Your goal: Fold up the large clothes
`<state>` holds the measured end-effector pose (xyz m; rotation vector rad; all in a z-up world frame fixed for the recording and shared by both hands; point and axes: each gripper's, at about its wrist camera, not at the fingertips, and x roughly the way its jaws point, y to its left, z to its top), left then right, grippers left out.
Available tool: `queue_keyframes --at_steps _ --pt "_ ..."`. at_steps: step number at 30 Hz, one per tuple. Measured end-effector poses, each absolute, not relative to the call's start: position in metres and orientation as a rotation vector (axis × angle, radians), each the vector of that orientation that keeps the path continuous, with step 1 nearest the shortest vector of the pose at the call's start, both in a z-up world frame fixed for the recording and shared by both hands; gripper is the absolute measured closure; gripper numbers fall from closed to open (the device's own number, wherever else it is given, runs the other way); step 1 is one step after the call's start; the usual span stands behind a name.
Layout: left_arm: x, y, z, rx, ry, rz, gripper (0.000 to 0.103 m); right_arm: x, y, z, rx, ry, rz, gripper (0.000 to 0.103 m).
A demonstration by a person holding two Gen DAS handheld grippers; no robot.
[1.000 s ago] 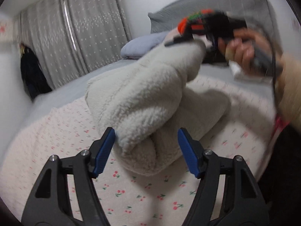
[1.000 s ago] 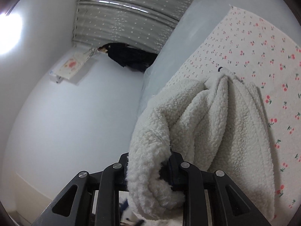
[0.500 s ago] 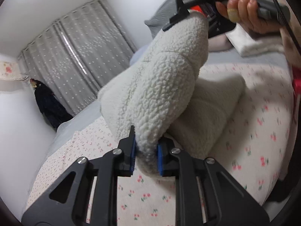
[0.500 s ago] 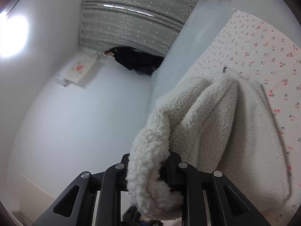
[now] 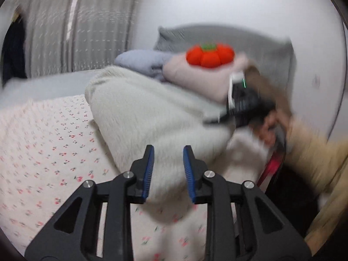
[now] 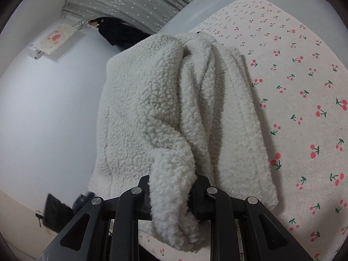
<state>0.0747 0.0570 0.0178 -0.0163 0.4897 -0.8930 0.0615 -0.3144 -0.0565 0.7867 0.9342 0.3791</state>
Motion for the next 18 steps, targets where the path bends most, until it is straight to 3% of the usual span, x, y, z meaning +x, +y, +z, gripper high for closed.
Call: queue_keyframes --at_steps 4,8,11,13,14,18 --pt "0.118 0.041 0.022 -0.062 0.501 -0.734 0.065 0.066 -0.309 -0.049 0.745 0.937 0.381 0.078" --pt "0.17 0.009 -0.01 -0.091 0.639 -0.653 0.065 0.065 -0.31 -0.044 0.762 0.94 0.406 0.073" --pt "0.17 0.003 -0.013 -0.121 0.63 -0.647 0.065 0.067 -0.316 -0.029 0.777 0.91 0.457 0.053" --pt "0.173 0.006 -0.01 -0.151 0.638 -0.671 0.065 0.067 -0.332 -0.013 0.822 0.838 0.472 0.031" --pt "0.173 0.007 -0.012 -0.156 0.637 -0.672 0.065 0.069 -0.341 -0.007 0.839 0.805 0.465 0.014" --pt "0.174 0.005 -0.013 -0.134 0.616 -0.664 0.065 0.114 -0.365 -0.01 0.932 0.833 0.434 0.013"
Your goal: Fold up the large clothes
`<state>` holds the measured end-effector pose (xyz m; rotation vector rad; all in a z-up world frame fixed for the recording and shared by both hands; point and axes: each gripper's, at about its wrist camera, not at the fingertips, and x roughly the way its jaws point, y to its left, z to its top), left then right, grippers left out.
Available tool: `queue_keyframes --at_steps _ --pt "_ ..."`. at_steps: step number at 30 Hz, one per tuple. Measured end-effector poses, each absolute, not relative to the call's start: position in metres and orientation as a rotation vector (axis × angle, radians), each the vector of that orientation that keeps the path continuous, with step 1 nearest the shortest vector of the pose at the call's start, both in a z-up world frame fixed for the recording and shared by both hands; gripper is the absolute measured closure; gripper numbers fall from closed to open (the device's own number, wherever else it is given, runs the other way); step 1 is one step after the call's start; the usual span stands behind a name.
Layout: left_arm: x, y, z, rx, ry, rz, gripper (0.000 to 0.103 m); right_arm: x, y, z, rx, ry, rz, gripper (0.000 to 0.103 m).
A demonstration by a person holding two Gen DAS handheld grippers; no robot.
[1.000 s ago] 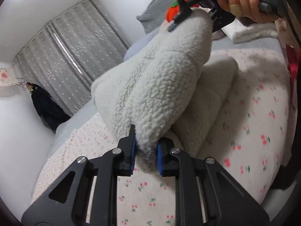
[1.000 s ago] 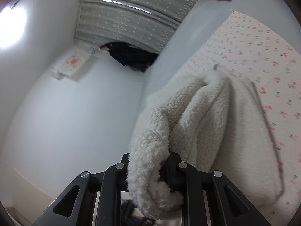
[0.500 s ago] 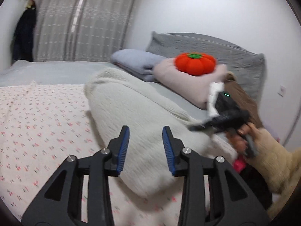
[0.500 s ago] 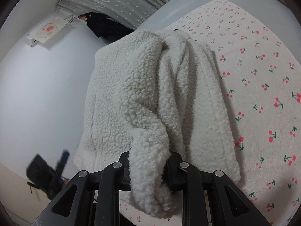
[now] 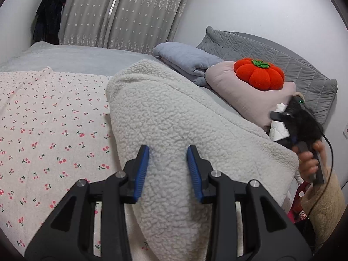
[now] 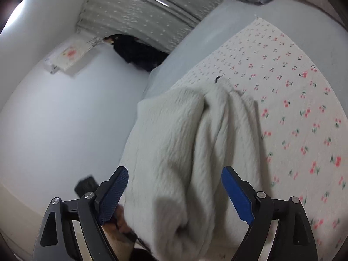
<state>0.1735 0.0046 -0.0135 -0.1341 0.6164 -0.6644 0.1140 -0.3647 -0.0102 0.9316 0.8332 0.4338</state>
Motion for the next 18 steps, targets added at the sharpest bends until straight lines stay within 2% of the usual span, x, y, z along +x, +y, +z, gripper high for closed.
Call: queue_keyframes --at_steps 4,5,6,8,13,16,18 --pt "0.172 0.001 -0.015 -0.094 0.603 -0.639 0.065 0.169 -0.339 -0.043 0.952 0.981 0.457 0.014" --pt "0.173 0.001 -0.015 -0.084 0.601 -0.628 0.065 0.175 -0.328 -0.046 0.912 0.994 0.442 0.024" --pt "0.173 0.0 -0.014 -0.081 0.599 -0.619 0.065 0.178 -0.317 -0.037 0.844 0.973 0.415 0.047" --pt "0.173 0.003 -0.01 -0.09 0.599 -0.614 0.065 0.174 -0.305 -0.013 0.744 0.904 0.391 0.07" --pt "0.164 -0.016 0.0 -0.089 0.571 -0.673 0.062 0.141 -0.318 0.034 0.702 0.73 0.396 0.074" --pt "0.154 -0.046 -0.001 0.012 0.542 -0.671 0.057 0.134 -0.342 0.019 0.719 0.754 0.332 0.074" --pt "0.148 -0.065 -0.005 0.085 0.523 -0.645 0.055 0.144 -0.352 -0.008 0.688 0.843 0.248 0.072"
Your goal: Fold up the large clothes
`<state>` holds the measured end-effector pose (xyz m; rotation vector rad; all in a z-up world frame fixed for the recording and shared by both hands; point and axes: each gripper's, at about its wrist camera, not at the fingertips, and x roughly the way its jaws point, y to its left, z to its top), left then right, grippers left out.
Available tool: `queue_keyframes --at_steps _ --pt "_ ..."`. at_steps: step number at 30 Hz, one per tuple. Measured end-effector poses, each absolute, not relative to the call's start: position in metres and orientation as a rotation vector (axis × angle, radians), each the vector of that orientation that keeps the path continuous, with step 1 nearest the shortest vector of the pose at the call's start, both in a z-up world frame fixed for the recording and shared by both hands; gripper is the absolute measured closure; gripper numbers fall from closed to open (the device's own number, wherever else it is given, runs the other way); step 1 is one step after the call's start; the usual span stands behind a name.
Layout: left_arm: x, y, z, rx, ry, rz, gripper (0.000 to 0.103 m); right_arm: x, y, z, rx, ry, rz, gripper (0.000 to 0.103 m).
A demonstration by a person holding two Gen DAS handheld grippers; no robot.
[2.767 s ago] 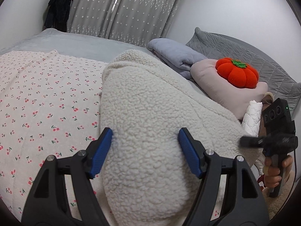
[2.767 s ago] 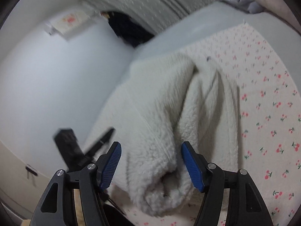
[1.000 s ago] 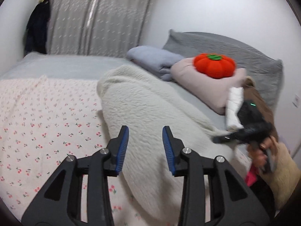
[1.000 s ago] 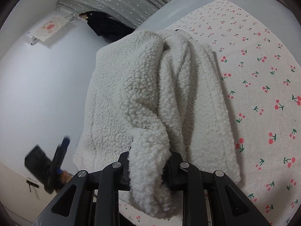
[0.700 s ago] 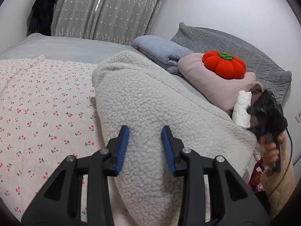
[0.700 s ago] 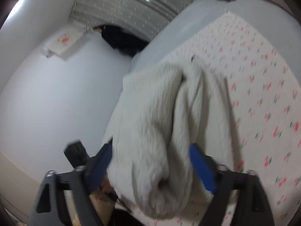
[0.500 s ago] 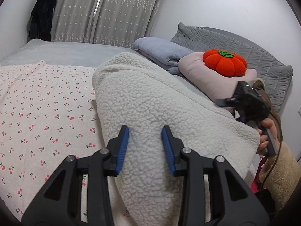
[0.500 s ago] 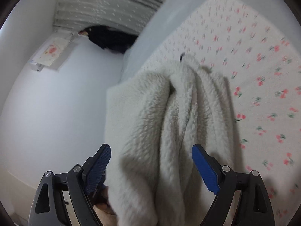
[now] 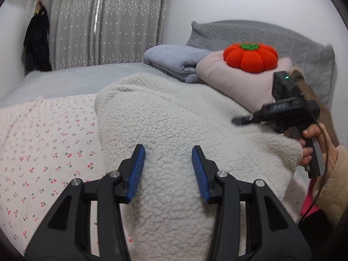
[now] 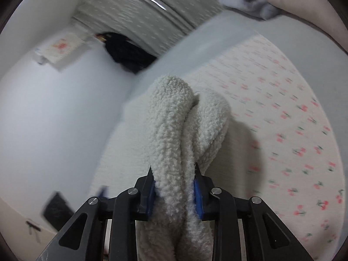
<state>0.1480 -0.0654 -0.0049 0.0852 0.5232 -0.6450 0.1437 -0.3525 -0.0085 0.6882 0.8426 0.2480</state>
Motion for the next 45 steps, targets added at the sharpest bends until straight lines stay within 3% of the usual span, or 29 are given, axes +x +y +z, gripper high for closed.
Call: queue_keyframes --at_steps 4,5,6,7,12,19,23,26,30,36,41,45 --pt "0.147 -0.071 0.0 0.112 0.522 -0.611 0.048 0.145 -0.372 -0.051 0.821 0.88 0.269 0.058" --pt "0.15 -0.066 0.003 0.086 0.544 -0.618 0.042 0.143 -0.374 -0.051 0.834 0.881 0.261 0.044" --pt "0.153 -0.061 0.005 0.063 0.566 -0.619 0.026 0.142 -0.373 -0.05 0.815 0.895 0.221 0.023" --pt "0.158 -0.054 0.007 0.023 0.593 -0.616 0.019 0.14 -0.373 -0.05 0.804 0.904 0.205 0.018" --pt "0.181 -0.027 -0.003 -0.148 0.76 -0.626 0.018 0.128 -0.374 -0.057 0.879 0.942 0.264 0.017" --pt "0.215 -0.002 -0.056 -0.549 1.051 -0.757 0.004 0.128 -0.39 -0.102 1.095 1.009 0.357 0.011" --pt "0.231 0.005 -0.086 -0.738 1.14 -0.826 0.002 0.132 -0.385 -0.11 1.073 0.982 0.383 0.015" --pt "0.229 0.009 -0.08 -0.761 1.098 -0.826 0.011 0.132 -0.377 -0.114 1.126 0.966 0.42 0.028" --pt "0.227 0.02 -0.056 -0.732 0.983 -0.841 0.017 0.127 -0.366 -0.109 1.158 0.935 0.441 0.035" --pt "0.218 0.018 -0.044 -0.432 0.933 -0.671 0.016 0.125 -0.335 -0.089 1.052 0.913 0.406 0.032" --pt "0.21 0.026 -0.038 -0.498 0.93 -0.664 0.016 0.12 -0.335 -0.092 1.058 0.941 0.329 0.023" --pt "0.193 0.034 -0.006 -0.5 0.733 -0.619 0.017 0.106 -0.34 -0.045 0.969 0.801 0.188 0.023"
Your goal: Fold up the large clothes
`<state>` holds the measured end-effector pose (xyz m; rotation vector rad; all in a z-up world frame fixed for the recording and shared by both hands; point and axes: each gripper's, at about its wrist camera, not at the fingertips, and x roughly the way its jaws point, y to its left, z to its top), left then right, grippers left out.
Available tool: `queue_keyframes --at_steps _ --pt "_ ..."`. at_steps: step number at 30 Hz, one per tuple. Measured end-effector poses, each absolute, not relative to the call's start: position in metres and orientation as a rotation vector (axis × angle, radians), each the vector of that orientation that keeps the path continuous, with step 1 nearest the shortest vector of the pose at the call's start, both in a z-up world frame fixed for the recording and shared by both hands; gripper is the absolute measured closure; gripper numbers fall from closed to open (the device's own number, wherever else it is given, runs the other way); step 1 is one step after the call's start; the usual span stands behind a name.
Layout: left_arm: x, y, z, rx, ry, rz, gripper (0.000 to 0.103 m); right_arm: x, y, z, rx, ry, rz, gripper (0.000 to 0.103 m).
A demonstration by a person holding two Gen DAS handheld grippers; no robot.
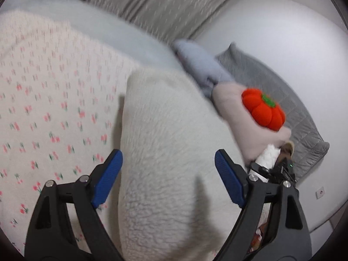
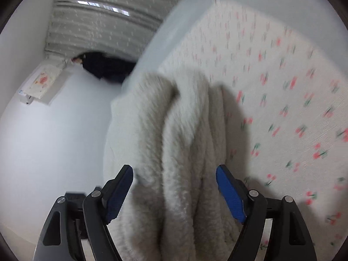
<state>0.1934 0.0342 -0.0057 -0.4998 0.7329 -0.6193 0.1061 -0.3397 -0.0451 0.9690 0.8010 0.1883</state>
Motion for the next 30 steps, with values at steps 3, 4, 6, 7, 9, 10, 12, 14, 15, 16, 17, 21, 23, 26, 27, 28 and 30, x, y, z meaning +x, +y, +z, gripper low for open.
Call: queue_keyframes --at_steps 3,4,6,7,9,10,12,14,15,16,17,21,23,26,27,28,30 --pt "0.179 0.028 0.019 -0.431 0.602 -0.585 0.017 0.085 -0.33 0.004 0.83 0.65 0.103 0.023" --pt "0.173 0.02 0.026 -0.389 0.57 -0.578 0.016 0.077 -0.318 0.022 0.757 0.598 0.086 0.023" --pt "0.159 -0.001 0.034 -0.273 0.526 -0.592 0.016 0.071 -0.297 0.039 0.649 0.552 0.068 0.025" --pt "0.158 -0.013 0.035 -0.224 0.52 -0.598 0.016 0.07 -0.28 0.045 0.575 0.538 0.057 0.028" --pt "0.151 -0.036 0.029 -0.109 0.529 -0.603 0.017 0.075 -0.263 0.043 0.482 0.556 0.043 0.045" --pt "0.151 -0.049 0.021 -0.032 0.555 -0.594 0.017 0.078 -0.256 0.038 0.456 0.579 0.041 0.049" --pt "0.157 -0.065 0.003 0.078 0.614 -0.575 0.019 0.087 -0.25 0.019 0.422 0.654 0.03 0.068" --pt "0.148 -0.07 -0.014 0.188 0.579 -0.54 0.019 0.104 -0.253 -0.007 0.405 0.753 -0.012 0.085" --pt "0.142 -0.071 -0.018 0.222 0.562 -0.538 0.019 0.106 -0.257 -0.018 0.408 0.776 -0.012 0.087" --pt "0.139 -0.071 -0.019 0.235 0.55 -0.54 0.019 0.106 -0.258 -0.025 0.412 0.789 -0.005 0.088" --pt "0.138 -0.071 -0.019 0.235 0.549 -0.544 0.019 0.109 -0.259 -0.028 0.415 0.799 -0.003 0.088" --pt "0.137 -0.062 -0.014 0.187 0.55 -0.549 0.019 0.102 -0.246 -0.033 0.366 0.78 -0.02 0.088" --pt "0.132 -0.059 -0.007 0.146 0.562 -0.533 0.019 0.099 -0.243 -0.026 0.367 0.759 -0.026 0.088" --pt "0.12 -0.048 0.007 0.091 0.594 -0.507 0.019 0.09 -0.247 -0.008 0.405 0.755 0.007 0.078" --pt "0.114 -0.045 0.011 0.088 0.597 -0.498 0.019 0.085 -0.25 0.004 0.414 0.762 0.013 0.06" --pt "0.109 -0.042 0.016 0.086 0.596 -0.488 0.018 0.08 -0.249 0.013 0.411 0.767 0.006 0.047" --pt "0.099 -0.037 0.025 0.085 0.604 -0.45 0.014 0.062 -0.244 0.029 0.383 0.753 -0.029 0.029"
